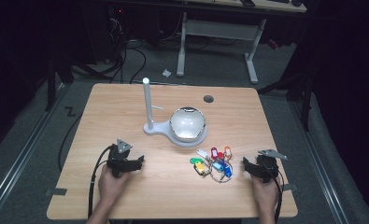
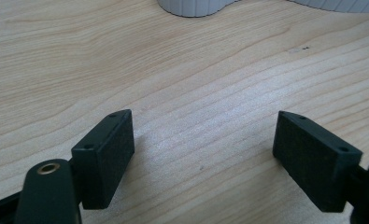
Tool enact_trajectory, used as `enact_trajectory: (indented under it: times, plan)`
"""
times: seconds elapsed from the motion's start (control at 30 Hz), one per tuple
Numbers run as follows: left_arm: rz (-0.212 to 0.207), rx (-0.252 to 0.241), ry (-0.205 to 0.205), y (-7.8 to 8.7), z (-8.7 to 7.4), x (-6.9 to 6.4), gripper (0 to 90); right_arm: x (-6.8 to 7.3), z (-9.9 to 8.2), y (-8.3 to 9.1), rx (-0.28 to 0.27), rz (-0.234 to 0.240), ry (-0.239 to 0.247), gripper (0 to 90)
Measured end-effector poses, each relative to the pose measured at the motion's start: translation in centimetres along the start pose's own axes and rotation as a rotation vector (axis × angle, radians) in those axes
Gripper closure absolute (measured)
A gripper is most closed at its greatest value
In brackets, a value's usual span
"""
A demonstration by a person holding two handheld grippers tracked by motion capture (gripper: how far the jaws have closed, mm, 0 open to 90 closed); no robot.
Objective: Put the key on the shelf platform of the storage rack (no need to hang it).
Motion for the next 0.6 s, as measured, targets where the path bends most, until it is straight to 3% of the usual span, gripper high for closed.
enact_trajectory:
  times: [0.6]
  plan:
    - [0.002,0.002,0.000,0.01,0.00,0.00,21.0,0.03,-0.05,0.03,-0.003,0.007,0.003,33.0]
Point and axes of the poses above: each handheld gripper's, and its own axes: y roughly backward along the jaws, z roughly out of its top, x roughly to its left, the point moved 4 cm from there along -y, roughly forward along the jaws, and after that the axes turned 14 degrees about x, right-handed, at the moved point
